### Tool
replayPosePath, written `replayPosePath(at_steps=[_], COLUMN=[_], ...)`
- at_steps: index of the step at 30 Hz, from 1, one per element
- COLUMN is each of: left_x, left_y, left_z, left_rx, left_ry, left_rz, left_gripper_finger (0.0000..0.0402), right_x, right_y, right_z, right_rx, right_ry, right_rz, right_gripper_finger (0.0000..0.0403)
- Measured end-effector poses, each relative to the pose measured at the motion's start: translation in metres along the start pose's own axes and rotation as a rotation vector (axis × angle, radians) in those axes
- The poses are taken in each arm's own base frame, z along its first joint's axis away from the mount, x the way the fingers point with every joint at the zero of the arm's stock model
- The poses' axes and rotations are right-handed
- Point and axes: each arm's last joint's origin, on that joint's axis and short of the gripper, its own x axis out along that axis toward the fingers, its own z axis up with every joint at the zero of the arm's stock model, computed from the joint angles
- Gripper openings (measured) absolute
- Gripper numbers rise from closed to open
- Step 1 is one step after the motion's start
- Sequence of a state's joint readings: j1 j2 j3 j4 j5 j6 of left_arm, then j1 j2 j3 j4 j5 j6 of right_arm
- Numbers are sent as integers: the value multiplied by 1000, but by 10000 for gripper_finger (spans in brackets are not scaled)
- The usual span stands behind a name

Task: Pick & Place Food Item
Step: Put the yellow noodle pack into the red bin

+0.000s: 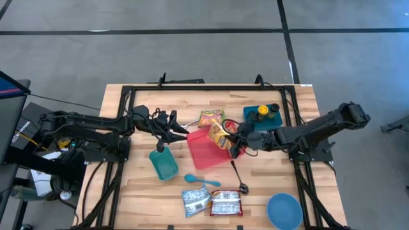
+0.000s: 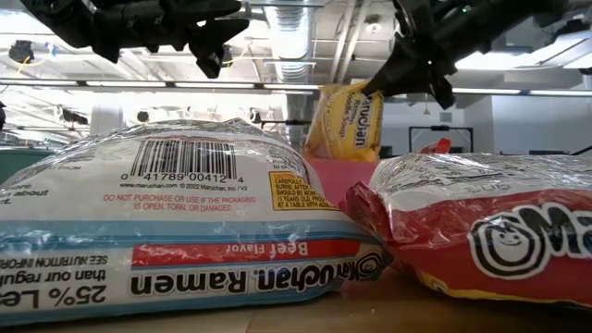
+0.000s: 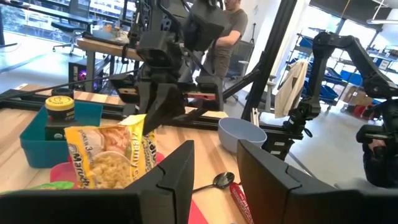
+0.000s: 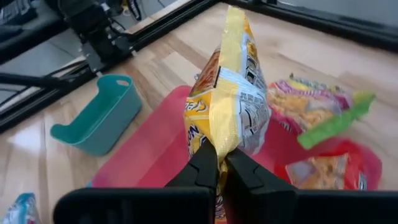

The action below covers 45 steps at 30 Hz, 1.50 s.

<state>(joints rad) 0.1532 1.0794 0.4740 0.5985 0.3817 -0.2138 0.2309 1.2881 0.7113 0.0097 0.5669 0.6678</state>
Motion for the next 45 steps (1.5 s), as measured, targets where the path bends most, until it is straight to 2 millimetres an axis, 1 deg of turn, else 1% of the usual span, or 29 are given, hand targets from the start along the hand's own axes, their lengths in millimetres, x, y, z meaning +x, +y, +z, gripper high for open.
replayPosePath(at_steps=[9,14,17,25,35,45], left_x=[0,0,0,0,0,0], left_y=[0,0,0,0,0,0], left_z=[0,0,0,0,-1,-1], left_rx=[-1,-1,-1,-2,-4,-4], left_ry=[0,0,1,2,7,8], left_rz=[0,0,0,0,2,2], left_gripper_finger=[115,116,116,115,114,112], right_x=[-10,-16,-13,5,4,4], right_y=[2,5,6,3,5,5], right_z=[-16,-24,-30,-47,-50,-51], right_rx=[131,167,176,189,191,188], right_ry=[0,1,10,43,30,63], right_rz=[-107,-136,-158,-227,-232,-224], right_gripper_finger=[0,0,0,0,1,22])
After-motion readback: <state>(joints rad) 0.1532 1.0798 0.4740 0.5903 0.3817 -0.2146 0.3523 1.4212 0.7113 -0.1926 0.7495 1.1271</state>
